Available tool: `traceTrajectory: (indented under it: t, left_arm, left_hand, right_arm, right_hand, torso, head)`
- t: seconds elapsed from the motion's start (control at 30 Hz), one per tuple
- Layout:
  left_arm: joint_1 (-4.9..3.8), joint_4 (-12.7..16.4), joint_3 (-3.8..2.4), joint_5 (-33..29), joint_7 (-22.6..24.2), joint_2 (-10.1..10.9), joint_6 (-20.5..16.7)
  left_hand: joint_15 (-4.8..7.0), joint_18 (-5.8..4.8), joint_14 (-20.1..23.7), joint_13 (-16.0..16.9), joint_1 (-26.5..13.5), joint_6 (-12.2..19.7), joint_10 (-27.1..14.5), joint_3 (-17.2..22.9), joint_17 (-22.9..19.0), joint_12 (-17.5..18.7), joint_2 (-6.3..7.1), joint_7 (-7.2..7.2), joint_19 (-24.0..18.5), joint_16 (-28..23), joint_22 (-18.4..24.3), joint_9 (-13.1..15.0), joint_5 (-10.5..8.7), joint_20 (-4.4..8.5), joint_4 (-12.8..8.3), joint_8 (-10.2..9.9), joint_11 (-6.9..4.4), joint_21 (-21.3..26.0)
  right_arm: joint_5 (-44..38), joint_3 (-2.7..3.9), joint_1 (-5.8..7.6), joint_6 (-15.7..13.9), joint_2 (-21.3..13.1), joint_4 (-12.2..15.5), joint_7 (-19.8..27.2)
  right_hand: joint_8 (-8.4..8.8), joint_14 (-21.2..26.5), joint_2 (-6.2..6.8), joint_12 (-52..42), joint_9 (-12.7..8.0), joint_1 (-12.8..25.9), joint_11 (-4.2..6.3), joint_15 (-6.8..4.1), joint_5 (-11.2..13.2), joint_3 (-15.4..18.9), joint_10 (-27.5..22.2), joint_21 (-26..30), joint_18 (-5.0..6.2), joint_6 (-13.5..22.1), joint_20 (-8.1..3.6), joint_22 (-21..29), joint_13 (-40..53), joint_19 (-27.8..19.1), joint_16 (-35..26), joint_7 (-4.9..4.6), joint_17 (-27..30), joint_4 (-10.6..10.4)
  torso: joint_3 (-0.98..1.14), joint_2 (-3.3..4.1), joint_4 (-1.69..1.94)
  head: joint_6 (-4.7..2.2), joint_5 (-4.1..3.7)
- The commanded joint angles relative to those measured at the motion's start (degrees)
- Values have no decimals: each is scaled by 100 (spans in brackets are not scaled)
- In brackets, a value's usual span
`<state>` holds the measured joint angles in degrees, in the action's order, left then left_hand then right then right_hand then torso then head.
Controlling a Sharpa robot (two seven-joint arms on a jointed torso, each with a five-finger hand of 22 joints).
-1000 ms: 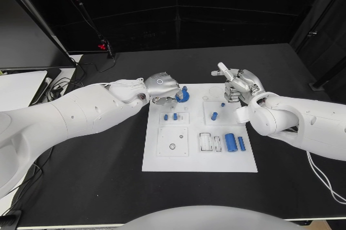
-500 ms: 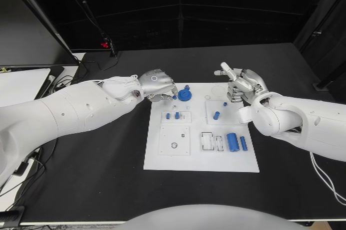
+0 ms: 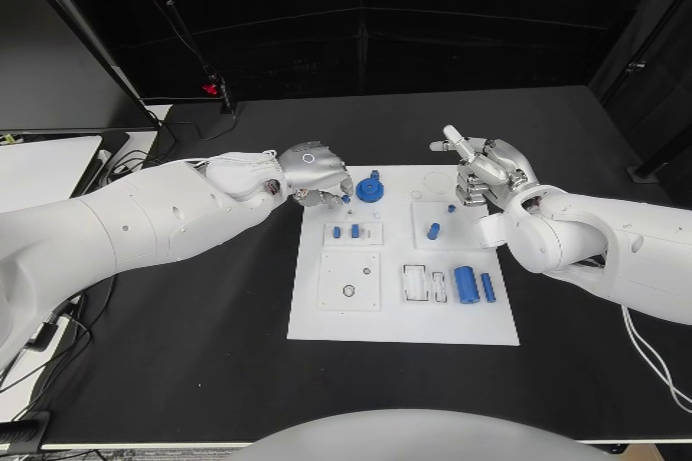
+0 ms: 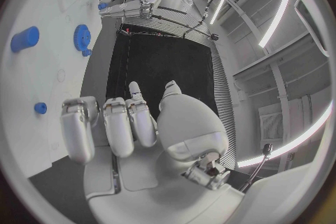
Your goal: Assemble the parts on the task board
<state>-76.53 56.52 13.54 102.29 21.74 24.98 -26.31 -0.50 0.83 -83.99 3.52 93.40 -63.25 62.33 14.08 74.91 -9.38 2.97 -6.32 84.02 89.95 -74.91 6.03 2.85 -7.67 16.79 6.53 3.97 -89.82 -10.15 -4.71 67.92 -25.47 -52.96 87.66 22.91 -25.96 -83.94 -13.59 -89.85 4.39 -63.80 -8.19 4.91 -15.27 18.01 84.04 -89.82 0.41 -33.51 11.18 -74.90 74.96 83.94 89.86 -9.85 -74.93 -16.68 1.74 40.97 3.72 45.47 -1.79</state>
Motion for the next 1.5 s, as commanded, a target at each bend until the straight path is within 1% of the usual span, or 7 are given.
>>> traceTrajectory:
  t: [0.03, 0.37, 0.47, 0.6, 0.83, 1.27, 1.5]
  left_arm:
    - [-10, -21, -3, 15, -61, -27, 371]
    - [9, -92, -2, 16, -131, -108, 651]
    - [10, -98, -2, 16, -141, -114, 673]
    - [12, -107, -2, 16, -136, -129, 702]
    - [14, -114, -2, 16, -99, -155, 755]
    - [16, -120, -2, 16, -85, -202, 821]
    - [18, -140, -2, 16, -58, -249, 818]
  left_hand:
    - [-48, -83, -601, -8, -53, 45, 5, 37, 1509, 32, -1, -19, 598, 5, -1509, 4, 2, 41, -10, -34, 18, -18]
    - [-49, -83, -601, -8, -67, 54, 1, 43, 1509, 48, -5, -19, 598, 5, -1509, -2, 2, 40, -7, -44, 18, -18]
    - [-50, -83, -601, -8, -72, 65, -7, 47, 1509, 62, -2, -19, 598, 5, -1509, -7, 2, 39, -9, -54, 18, -18]
    - [-50, -83, -601, -8, -73, 72, -14, 50, 1509, 72, 1, -18, 598, 5, -1509, -10, 2, 38, -11, -60, 18, -18]
    - [-50, -83, -601, -8, -80, 77, -17, 54, 1509, 80, -1, -20, 598, 5, -1509, -13, 2, 38, -8, -65, 19, -18]
    - [-48, -83, -601, -4, -82, 75, -8, 75, 1509, 92, -23, -24, 598, 5, -1509, -17, 3, 37, -12, -70, 21, -18]
    - [-50, -83, -601, -3, -83, 71, -2, 79, 1509, 93, -25, -27, 598, 5, -1509, -17, 3, 37, -13, -69, 24, -18]
  right_arm:
    - [8, 3, 7, 62, 4, 17, 33]
    - [8, 3, 6, 72, 8, 22, 39]
    - [8, 3, 6, 71, 9, 24, 39]
    - [8, 3, 6, 68, 5, 27, 38]
    - [8, 3, 6, 62, 1, 32, 35]
    - [8, 3, 6, 67, 3, 37, 29]
    - [8, 3, 6, 72, 11, 34, 24]
  right_hand:
    - [-30, -606, 14, -15, -7, -93, -51, 34, -32, 15, 596, -18, -41, 32, 31, -1510, 1504, 606, 14, -318, -1507, 15]
    - [-34, -606, 24, -15, -7, -112, -51, 34, -38, 16, 596, -18, -41, 34, 32, -1510, 1504, 606, 14, -318, -1507, 18]
    - [-34, -606, 24, -15, -7, -112, -51, 34, -38, 16, 596, -18, -41, 34, 32, -1510, 1504, 606, 14, -318, -1507, 18]
    - [-34, -606, 24, -15, -7, -112, -51, 34, -38, 16, 596, -18, -41, 34, 32, -1510, 1504, 606, 14, -318, -1507, 18]
    - [-35, -606, 24, -15, -7, -117, -52, 34, -38, 16, 596, -18, -41, 35, 32, -1510, 1504, 606, 14, -318, -1507, 17]
    - [-36, -606, 23, -15, -7, -119, -52, 34, -39, 15, 596, -18, -41, 36, 32, -1510, 1504, 606, 14, -318, -1507, 15]
    - [-36, -606, 23, -15, -7, -119, -52, 34, -39, 15, 596, -18, -41, 36, 32, -1510, 1504, 606, 14, -318, -1507, 15]
  torso:
    - [-3, 1, -5]
    - [-1, 1, 5]
    - [-2, 2, -2]
    - [-2, 4, 6]
    - [-2, 2, -3]
    - [-2, 0, 2]
    - [-3, 3, 5]
  head:
    - [6, 1]
    - [11, -10]
    - [13, -10]
    - [7, -15]
    - [28, -18]
    - [35, -30]
    - [68, -23]
